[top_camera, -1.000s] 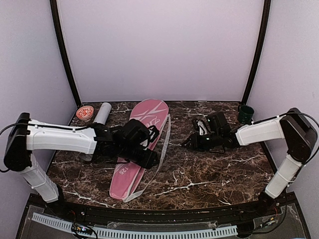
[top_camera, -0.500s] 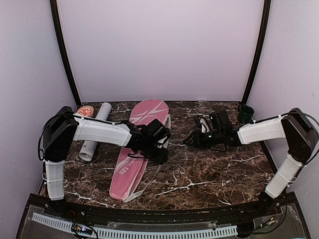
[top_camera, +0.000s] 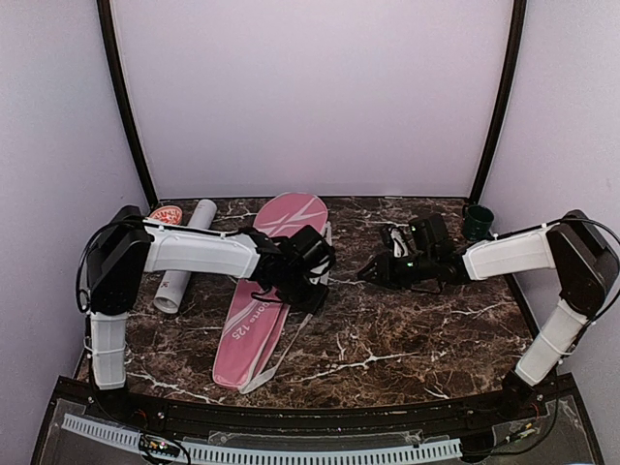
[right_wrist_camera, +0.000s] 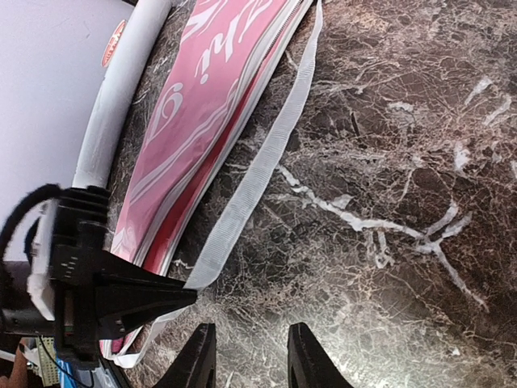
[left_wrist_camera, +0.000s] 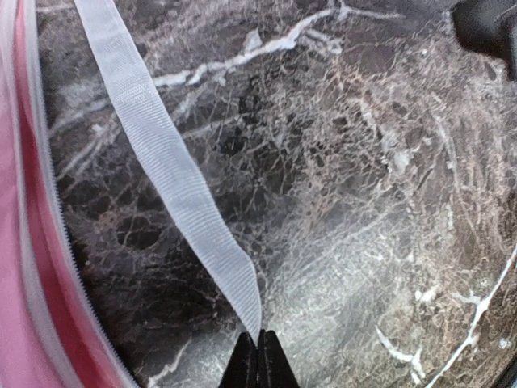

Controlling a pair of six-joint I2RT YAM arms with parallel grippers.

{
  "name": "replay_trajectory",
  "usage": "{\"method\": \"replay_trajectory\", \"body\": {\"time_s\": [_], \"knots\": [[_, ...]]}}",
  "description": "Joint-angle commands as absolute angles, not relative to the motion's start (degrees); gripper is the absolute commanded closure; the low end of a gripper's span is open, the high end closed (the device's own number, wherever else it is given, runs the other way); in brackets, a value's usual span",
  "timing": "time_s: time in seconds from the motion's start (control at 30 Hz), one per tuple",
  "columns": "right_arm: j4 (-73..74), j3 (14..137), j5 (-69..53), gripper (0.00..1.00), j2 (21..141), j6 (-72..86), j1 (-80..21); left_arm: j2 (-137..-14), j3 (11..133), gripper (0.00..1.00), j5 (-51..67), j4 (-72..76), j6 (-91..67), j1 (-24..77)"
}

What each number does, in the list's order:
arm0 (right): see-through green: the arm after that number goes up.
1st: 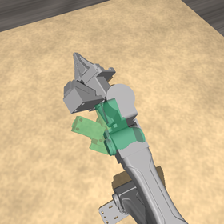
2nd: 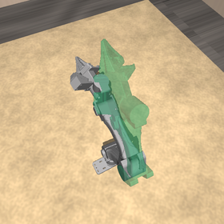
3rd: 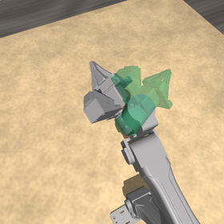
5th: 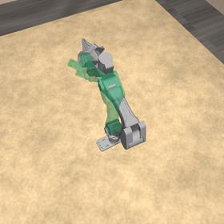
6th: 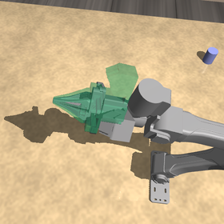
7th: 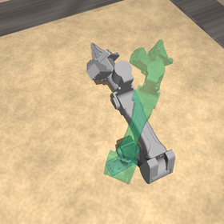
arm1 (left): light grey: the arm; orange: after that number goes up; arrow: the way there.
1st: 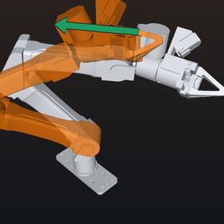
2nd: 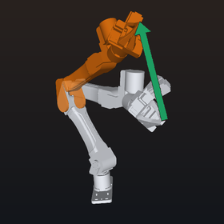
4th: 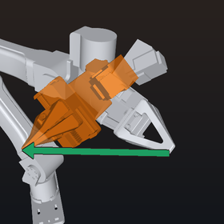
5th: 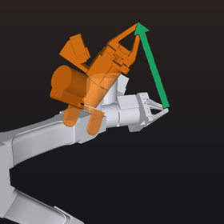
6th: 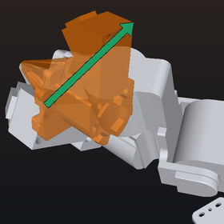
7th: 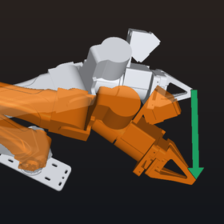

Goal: Pack up the badminton gear

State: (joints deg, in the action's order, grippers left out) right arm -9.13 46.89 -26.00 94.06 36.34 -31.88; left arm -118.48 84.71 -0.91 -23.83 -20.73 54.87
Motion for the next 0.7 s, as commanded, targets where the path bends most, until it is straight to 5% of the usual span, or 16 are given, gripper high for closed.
{"method": "replay_trajectory", "body": {"time_s": [0.0,0.33,0.67], "knots": [[-11.57,46.25,-27.04,0.69,93.0,36.5,-31.52,-108.33,85.66,1.0,-3.19,-26.52,-19.97,53.34],[-12.36,45.71,-27.68,0.7,93.85,36.49,-31.55,-97.23,71.9,1.0,-1.55,-18.52,-21.56,44.52],[-12.53,45.03,-27.97,0.7,93.52,36.56,-31.55,-104.02,68.98,1.0,-4.94,-16.31,-24.16,40.87]]}}
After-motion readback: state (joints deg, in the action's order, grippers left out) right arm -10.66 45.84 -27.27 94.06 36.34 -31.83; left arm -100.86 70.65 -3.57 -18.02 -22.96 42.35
